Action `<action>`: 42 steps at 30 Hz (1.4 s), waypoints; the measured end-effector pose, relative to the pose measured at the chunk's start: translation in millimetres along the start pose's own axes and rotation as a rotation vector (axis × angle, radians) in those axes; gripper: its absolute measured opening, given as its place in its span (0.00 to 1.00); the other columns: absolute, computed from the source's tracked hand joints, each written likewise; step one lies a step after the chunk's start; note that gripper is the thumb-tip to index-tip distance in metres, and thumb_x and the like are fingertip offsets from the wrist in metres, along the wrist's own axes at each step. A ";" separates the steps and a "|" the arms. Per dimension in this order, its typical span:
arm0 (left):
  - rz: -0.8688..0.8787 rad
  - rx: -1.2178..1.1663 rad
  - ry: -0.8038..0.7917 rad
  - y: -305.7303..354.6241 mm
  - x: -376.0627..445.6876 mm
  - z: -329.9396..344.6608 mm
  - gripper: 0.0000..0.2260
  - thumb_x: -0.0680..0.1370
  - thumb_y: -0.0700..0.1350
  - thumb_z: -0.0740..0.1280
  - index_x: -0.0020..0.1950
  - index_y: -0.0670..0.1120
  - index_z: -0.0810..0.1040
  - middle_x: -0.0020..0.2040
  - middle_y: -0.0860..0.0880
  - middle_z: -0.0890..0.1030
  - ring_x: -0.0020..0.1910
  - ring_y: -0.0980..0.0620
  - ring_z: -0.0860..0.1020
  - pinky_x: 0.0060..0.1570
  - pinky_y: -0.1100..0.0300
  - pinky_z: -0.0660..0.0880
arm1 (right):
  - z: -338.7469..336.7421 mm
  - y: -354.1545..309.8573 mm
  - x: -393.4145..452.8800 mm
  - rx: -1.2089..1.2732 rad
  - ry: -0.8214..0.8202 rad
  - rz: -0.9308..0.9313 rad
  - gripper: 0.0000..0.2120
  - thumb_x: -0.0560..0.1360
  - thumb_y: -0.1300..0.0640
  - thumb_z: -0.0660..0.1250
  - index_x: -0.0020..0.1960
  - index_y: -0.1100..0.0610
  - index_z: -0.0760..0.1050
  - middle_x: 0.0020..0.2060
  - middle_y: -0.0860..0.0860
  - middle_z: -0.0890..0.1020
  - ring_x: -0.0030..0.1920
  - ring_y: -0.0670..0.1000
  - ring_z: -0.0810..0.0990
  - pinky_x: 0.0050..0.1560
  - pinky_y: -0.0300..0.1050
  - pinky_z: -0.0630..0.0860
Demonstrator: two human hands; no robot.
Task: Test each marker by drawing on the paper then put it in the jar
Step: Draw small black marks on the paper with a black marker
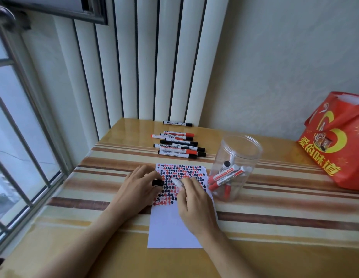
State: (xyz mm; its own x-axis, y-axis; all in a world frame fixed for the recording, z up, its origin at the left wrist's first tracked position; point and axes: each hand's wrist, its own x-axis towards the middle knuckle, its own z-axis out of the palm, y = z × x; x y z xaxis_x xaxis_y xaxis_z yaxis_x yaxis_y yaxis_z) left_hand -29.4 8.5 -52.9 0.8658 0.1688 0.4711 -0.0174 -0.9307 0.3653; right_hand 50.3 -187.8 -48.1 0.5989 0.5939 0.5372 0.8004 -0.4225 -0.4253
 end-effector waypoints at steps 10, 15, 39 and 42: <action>-0.174 0.063 -0.149 -11.7 -2.5 9.6 0.29 0.80 0.66 0.58 0.78 0.55 0.63 0.78 0.59 0.62 0.80 0.58 0.53 0.78 0.52 0.49 | 1.7 17.6 6.5 0.621 0.046 0.251 0.07 0.84 0.58 0.63 0.55 0.47 0.77 0.39 0.47 0.79 0.36 0.52 0.82 0.37 0.51 0.80; -0.183 0.108 -0.205 -16.2 -4.3 6.5 0.29 0.79 0.69 0.54 0.78 0.61 0.61 0.80 0.60 0.56 0.79 0.61 0.45 0.79 0.50 0.46 | -8.1 26.6 13.1 1.376 -0.031 0.627 0.19 0.83 0.72 0.58 0.61 0.58 0.84 0.47 0.55 0.84 0.45 0.55 0.85 0.47 0.48 0.84; -0.225 0.177 -0.280 -16.2 -2.3 9.8 0.35 0.74 0.75 0.44 0.78 0.64 0.58 0.81 0.59 0.53 0.80 0.59 0.43 0.77 0.40 0.39 | -3.5 16.7 -0.5 0.682 -0.183 0.572 0.13 0.80 0.58 0.69 0.42 0.59 0.67 0.26 0.56 0.79 0.19 0.55 0.73 0.20 0.38 0.64; -0.225 0.179 -0.279 -16.6 -2.7 9.9 0.35 0.74 0.75 0.44 0.78 0.64 0.58 0.81 0.59 0.53 0.80 0.59 0.43 0.77 0.39 0.39 | -2.5 16.0 0.0 0.680 -0.190 0.564 0.13 0.80 0.59 0.69 0.42 0.59 0.67 0.26 0.57 0.79 0.20 0.56 0.74 0.20 0.38 0.65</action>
State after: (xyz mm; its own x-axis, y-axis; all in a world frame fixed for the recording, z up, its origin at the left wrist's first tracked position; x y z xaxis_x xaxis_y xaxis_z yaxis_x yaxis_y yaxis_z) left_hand -26.5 20.4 -68.2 0.9411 0.3031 0.1497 0.2543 -0.9265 0.2773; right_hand 63.1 -196.3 -53.1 0.8352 0.5497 0.0145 0.1646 -0.2248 -0.9604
